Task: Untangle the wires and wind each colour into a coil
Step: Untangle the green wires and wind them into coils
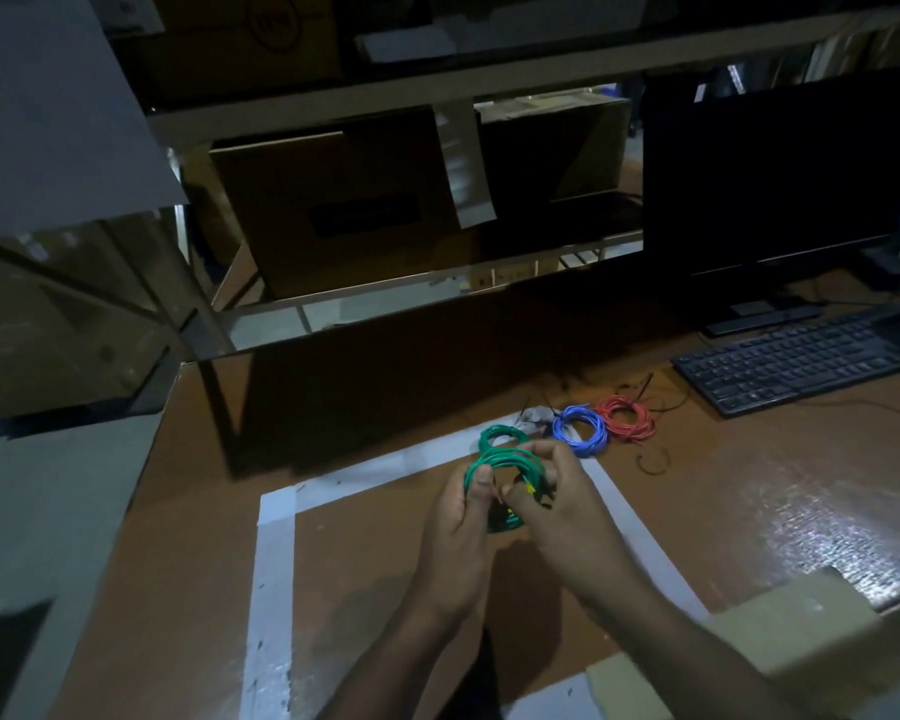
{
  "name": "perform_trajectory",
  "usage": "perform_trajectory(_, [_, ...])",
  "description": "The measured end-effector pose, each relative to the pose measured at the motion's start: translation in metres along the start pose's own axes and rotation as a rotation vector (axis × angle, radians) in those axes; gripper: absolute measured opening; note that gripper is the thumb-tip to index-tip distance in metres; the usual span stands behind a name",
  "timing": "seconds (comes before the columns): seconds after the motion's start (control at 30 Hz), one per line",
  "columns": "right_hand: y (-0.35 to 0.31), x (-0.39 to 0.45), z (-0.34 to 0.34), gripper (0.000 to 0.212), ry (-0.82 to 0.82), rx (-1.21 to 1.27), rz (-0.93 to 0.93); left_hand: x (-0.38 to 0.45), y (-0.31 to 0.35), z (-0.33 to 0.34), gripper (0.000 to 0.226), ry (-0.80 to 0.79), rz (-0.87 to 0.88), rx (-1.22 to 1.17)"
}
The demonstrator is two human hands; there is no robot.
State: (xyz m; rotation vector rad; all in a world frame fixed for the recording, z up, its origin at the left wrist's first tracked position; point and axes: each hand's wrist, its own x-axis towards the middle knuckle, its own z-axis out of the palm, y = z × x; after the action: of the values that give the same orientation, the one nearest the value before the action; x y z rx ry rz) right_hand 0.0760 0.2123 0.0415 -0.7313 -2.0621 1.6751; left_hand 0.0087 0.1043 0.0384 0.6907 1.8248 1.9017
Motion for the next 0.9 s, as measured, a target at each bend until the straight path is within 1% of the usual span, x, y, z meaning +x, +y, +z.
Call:
perform_trajectory(0.03, [0.0,0.0,0.002,0.031,0.055,-0.109,-0.051,0.001,0.0,-0.001,0.037,0.003,0.021,0.029])
perform_trajectory(0.17, [-0.004,0.0,0.004,0.033,0.254,-0.31,-0.206,0.004,0.002,-0.004,0.027,0.016,0.116,0.15])
perform_trajectory(0.23, [-0.005,0.001,0.004,0.028,0.283,-0.365,-0.208,0.006,0.001,-0.006,0.026,0.031,0.16,0.205])
perform_trajectory(0.33, [-0.004,0.003,0.006,0.021,0.249,-0.34,-0.165,0.009,-0.001,-0.01,0.028,0.064,0.173,0.269])
perform_trajectory(0.4, [-0.004,0.006,0.004,0.017,0.196,-0.318,-0.148,0.012,-0.001,-0.016,0.03,0.075,0.179,0.297])
perform_trajectory(0.47, [-0.007,0.008,-0.002,0.013,0.134,-0.248,-0.147,0.015,-0.001,-0.024,0.03,0.067,0.161,0.273])
perform_trajectory(0.53, [-0.008,0.008,-0.01,0.008,0.045,-0.105,-0.129,0.018,0.0,-0.031,0.029,0.031,0.059,0.128])
perform_trajectory(0.6, [-0.008,0.008,-0.018,0.006,-0.037,0.024,-0.104,0.019,0.001,-0.037,0.031,-0.034,-0.047,-0.084])
perform_trajectory(0.67, [-0.004,0.009,-0.022,0.006,-0.069,0.132,-0.088,0.018,0.0,-0.037,0.03,-0.089,-0.099,-0.247])
perform_trajectory(0.7, [-0.001,0.009,-0.023,0.006,-0.069,0.152,-0.089,0.018,-0.001,-0.037,0.029,-0.106,-0.112,-0.29])
perform_trajectory(0.77, [0.003,0.008,-0.023,0.006,-0.044,0.083,-0.117,0.017,-0.004,-0.034,0.029,-0.106,-0.121,-0.32])
perform_trajectory(0.83, [0.005,0.005,-0.022,0.006,-0.039,-0.006,-0.139,0.016,-0.006,-0.029,0.03,-0.091,-0.108,-0.278])
perform_trajectory(0.9, [0.003,0.001,-0.019,0.022,-0.087,-0.055,-0.142,0.015,-0.005,-0.023,0.03,-0.084,-0.094,-0.225])
